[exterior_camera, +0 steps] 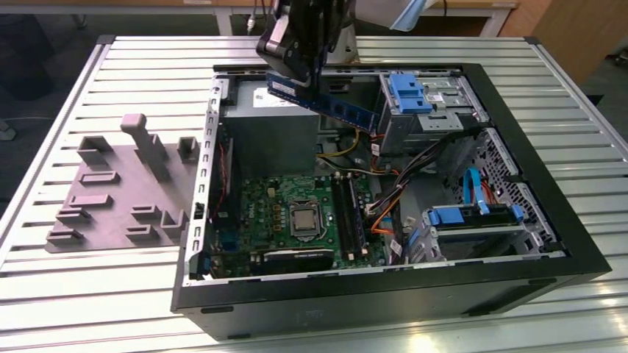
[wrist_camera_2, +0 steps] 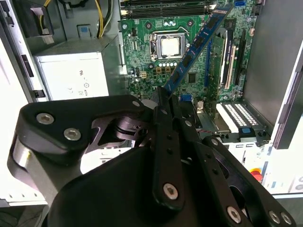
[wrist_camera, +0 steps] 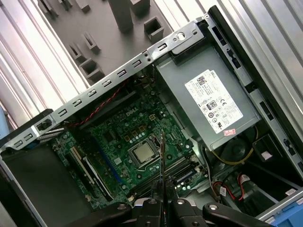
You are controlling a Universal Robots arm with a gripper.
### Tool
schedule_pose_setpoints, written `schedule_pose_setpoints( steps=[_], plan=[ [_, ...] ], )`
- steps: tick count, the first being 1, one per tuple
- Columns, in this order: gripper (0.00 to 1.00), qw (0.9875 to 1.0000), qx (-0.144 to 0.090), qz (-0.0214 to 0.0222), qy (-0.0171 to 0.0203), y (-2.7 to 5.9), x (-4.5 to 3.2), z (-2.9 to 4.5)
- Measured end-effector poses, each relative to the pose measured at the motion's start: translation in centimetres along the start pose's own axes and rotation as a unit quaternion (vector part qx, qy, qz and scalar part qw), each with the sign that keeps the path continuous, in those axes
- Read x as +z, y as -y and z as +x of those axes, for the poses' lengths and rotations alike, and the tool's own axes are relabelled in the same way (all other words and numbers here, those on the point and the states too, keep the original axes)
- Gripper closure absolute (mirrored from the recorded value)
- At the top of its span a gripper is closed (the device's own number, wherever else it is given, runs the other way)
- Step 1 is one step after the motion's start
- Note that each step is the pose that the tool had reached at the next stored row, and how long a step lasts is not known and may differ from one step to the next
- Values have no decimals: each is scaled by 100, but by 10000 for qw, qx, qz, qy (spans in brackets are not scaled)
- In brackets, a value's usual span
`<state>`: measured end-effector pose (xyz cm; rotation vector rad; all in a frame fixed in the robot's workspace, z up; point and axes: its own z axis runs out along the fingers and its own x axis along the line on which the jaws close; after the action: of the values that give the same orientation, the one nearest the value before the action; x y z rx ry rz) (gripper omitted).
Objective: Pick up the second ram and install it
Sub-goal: 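Insert the second ram into the second slot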
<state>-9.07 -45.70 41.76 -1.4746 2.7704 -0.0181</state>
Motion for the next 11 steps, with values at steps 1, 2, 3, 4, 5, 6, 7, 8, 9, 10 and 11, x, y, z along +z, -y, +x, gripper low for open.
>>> schedule_pose_setpoints(
  steps=[1, 2, 3, 4, 5, 6, 7, 8, 9, 10, 11],
  plan=[
    [86, 10000, 13, 0, 0, 0, 0, 0],
    [86, 10000, 31, 0, 0, 1, 1, -1],
    [86, 10000, 59, 0, 0, 1, 1, -1],
    [86, 10000, 98, -1, -1, 1, 1, -1],
    [86, 9999, 149, -1, -2, 1, 1, -1],
    [86, 9998, 211, -1, -3, 1, 2, -1],
    [86, 9996, 283, -1, -4, 1, 3, -1],
    [86, 9993, 366, -1, -4, 1, 4, -1],
    [86, 9990, 455, -1, -5, 1, 5, -1],
    [86, 9985, 545, -1, -7, 1, 7, -1],
    [86, 9979, 642, -2, -7, 1, 8, -1]
  ],
)
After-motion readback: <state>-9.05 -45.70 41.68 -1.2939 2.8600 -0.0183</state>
